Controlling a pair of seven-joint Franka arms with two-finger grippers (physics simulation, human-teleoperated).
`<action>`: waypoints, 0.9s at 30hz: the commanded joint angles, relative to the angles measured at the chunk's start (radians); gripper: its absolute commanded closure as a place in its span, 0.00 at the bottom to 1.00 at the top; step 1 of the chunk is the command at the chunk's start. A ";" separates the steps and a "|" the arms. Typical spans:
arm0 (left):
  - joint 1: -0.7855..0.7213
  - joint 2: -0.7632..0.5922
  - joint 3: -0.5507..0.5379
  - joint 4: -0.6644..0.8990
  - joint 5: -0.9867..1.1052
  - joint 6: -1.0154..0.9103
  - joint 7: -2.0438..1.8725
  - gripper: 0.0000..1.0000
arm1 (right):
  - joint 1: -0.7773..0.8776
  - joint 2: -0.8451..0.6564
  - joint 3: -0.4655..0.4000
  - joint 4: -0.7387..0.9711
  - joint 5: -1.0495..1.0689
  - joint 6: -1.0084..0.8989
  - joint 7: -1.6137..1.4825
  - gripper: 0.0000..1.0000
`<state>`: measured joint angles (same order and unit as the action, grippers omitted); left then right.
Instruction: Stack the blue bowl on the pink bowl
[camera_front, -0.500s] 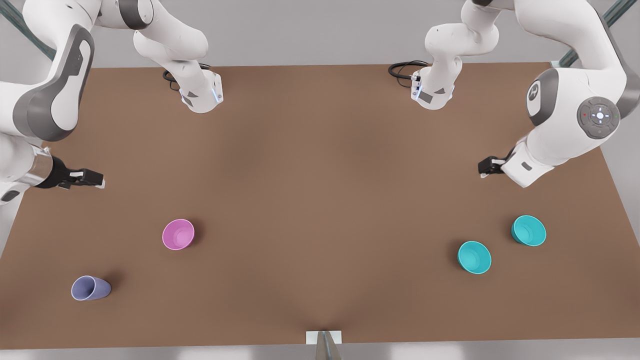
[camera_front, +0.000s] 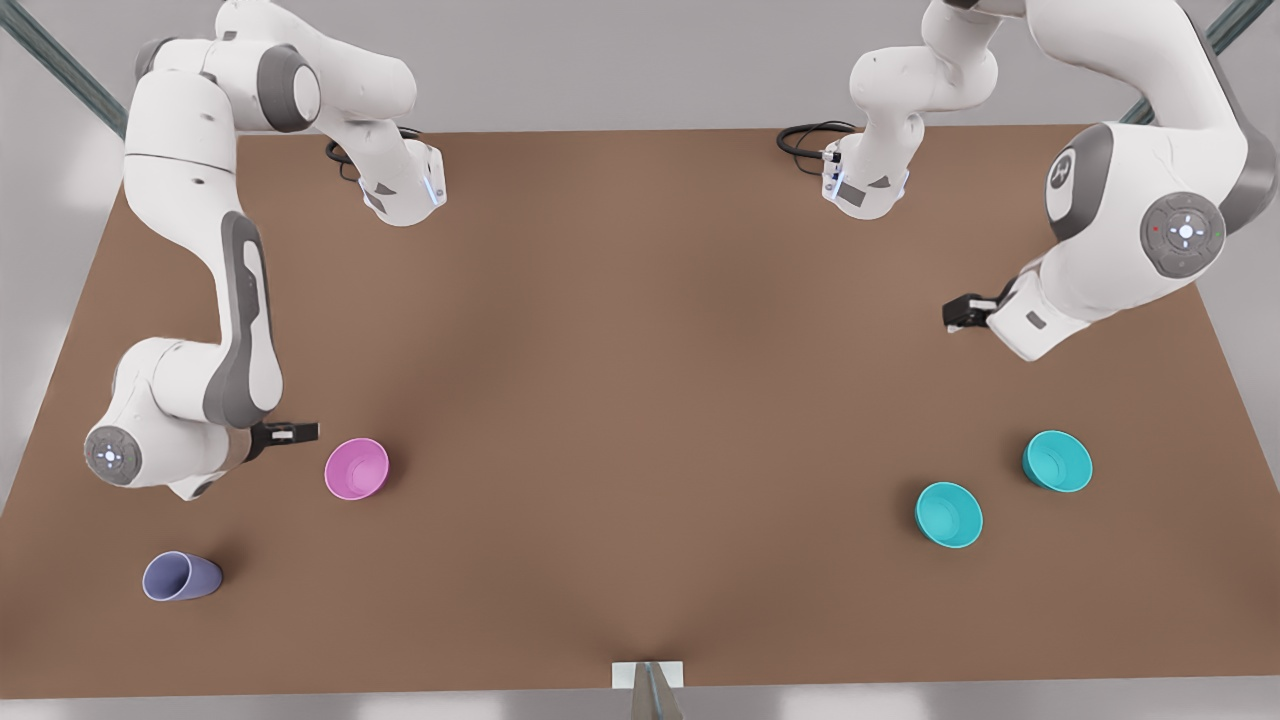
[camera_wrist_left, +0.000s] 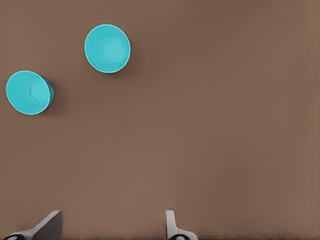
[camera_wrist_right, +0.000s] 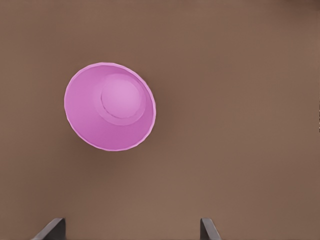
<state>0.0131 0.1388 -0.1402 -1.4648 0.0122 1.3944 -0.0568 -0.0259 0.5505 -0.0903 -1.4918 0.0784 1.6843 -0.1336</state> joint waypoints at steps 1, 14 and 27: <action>0.002 -0.002 0.001 0.011 -0.031 -0.058 -0.008 0.00 | -0.003 0.026 0.000 0.001 0.011 0.179 0.100 0.00; 0.096 0.002 0.002 0.098 -0.049 -0.163 -0.005 0.00 | 0.008 0.092 0.009 -0.133 0.092 0.414 0.284 0.00; 0.081 0.030 -0.004 0.095 -0.060 -0.146 0.005 0.00 | 0.006 0.175 0.009 -0.117 0.089 0.416 0.272 0.79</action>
<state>0.0945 0.1700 -0.1437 -1.3695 -0.0452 1.2540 -0.0586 -0.0197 0.7266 -0.0814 -1.6089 0.1769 2.0957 0.0618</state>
